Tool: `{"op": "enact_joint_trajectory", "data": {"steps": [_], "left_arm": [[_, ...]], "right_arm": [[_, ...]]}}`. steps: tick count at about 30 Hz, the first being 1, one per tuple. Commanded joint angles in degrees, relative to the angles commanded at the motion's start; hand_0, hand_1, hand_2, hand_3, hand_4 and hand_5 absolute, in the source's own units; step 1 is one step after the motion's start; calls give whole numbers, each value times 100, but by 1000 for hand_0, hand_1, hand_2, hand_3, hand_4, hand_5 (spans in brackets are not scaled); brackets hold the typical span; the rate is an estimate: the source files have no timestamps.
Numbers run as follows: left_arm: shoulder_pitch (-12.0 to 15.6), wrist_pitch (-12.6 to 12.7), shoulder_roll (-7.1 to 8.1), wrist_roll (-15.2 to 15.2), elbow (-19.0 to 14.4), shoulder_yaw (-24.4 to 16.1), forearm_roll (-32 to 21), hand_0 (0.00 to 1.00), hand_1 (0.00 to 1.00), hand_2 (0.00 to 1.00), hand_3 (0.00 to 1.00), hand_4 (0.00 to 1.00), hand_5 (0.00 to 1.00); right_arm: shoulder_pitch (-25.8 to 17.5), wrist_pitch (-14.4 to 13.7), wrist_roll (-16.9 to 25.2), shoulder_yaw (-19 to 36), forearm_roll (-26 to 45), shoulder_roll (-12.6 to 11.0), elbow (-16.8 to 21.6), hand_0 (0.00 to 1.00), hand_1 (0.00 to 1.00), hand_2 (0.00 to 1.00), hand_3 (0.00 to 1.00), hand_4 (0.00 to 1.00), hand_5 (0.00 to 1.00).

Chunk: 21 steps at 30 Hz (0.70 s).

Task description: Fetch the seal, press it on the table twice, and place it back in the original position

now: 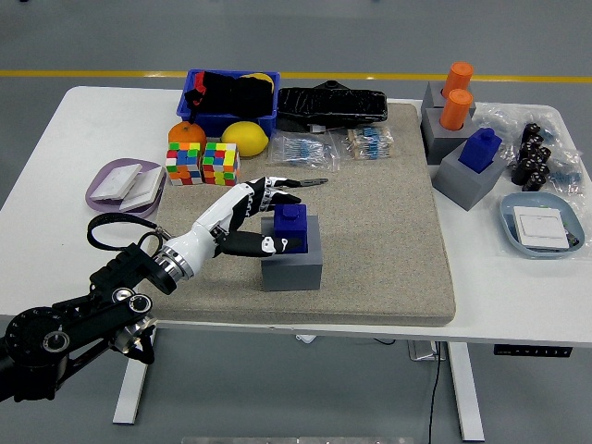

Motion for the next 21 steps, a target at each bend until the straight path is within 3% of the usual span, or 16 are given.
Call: {"op": "enact_joint_trajectory", "data": {"steps": [21], "left_arm": [[-28, 13, -33, 42, 28, 79, 45, 706, 724, 702, 807, 845, 2]], "right_arm": [[-4, 6, 17, 23, 4, 1, 0, 793, 706, 685, 653, 818, 470]]}}
